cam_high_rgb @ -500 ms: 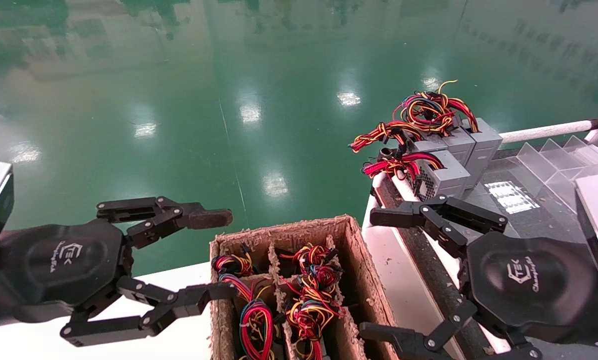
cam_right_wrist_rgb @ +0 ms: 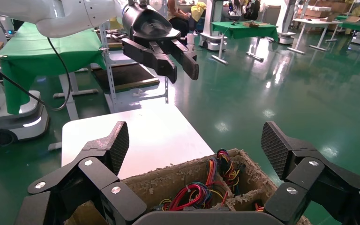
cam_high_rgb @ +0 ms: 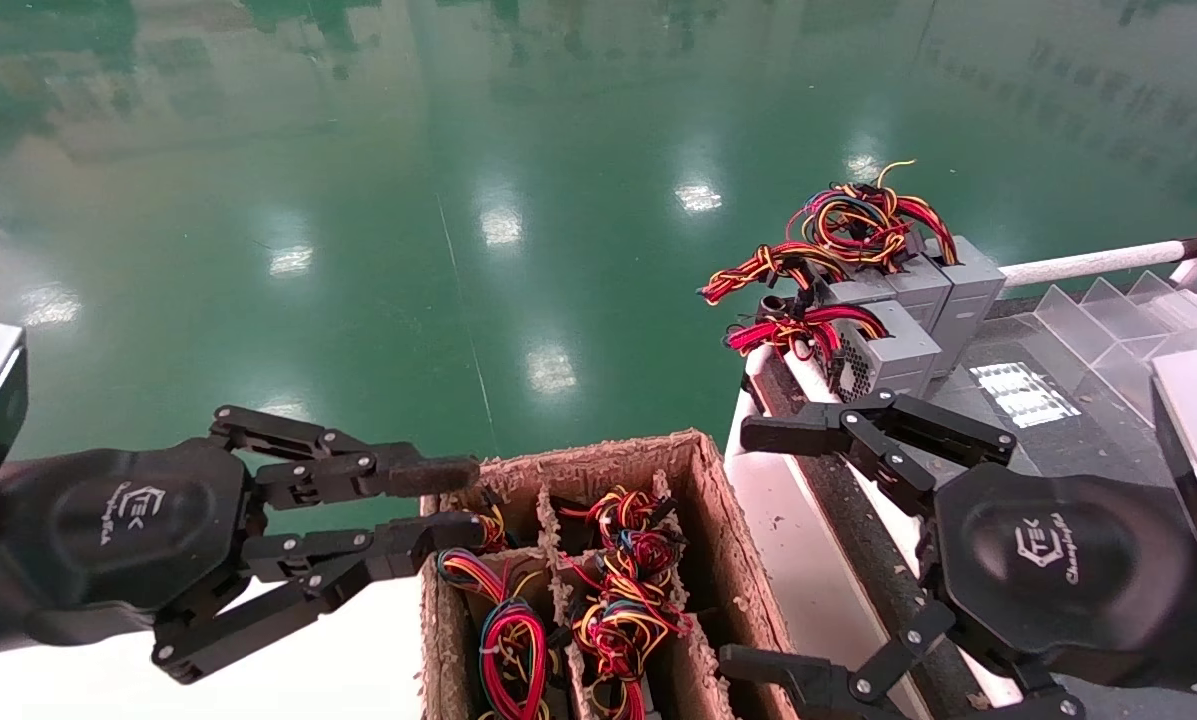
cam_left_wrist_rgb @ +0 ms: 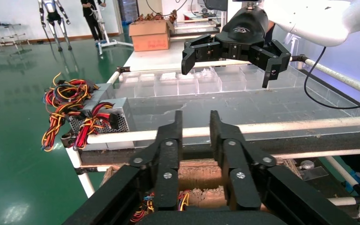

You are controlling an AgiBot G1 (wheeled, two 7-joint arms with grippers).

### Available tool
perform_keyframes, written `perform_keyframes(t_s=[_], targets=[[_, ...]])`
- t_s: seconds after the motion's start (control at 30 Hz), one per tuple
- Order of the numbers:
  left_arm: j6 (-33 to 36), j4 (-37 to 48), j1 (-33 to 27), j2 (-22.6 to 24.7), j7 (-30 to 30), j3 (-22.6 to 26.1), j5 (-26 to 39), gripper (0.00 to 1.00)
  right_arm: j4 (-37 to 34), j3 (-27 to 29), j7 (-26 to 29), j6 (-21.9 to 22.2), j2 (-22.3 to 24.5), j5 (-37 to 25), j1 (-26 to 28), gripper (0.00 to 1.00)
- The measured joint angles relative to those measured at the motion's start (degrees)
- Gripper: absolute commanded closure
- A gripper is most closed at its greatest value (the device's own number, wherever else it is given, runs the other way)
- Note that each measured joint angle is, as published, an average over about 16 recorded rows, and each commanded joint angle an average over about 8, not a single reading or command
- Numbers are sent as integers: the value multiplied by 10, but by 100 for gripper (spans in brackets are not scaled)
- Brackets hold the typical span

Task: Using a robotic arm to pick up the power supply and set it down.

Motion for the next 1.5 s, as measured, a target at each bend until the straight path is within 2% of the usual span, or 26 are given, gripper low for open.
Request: perform_keyframes(t_s=[0.37,0.4,0.67,1.07,1.27,1.5], targets=[[0,0,0,0,0,0,0,100,0,0,0,0,0,0,0,0],[0,0,0,0,0,0,0,98,0,0,0,0,0,0,0,0],[0,0,0,0,0,0,0,0,0,0,0,0,0,0,0,0],[0,0,0,0,0,0,0,0,2,-6,3,16,3,-23,1,0],[0,0,0,0,0,0,0,0,10,-27,16,27,0,-71,16,0],[0,0,0,0,0,0,0,0,12,-72,37,12,-26,-145,61,0]])
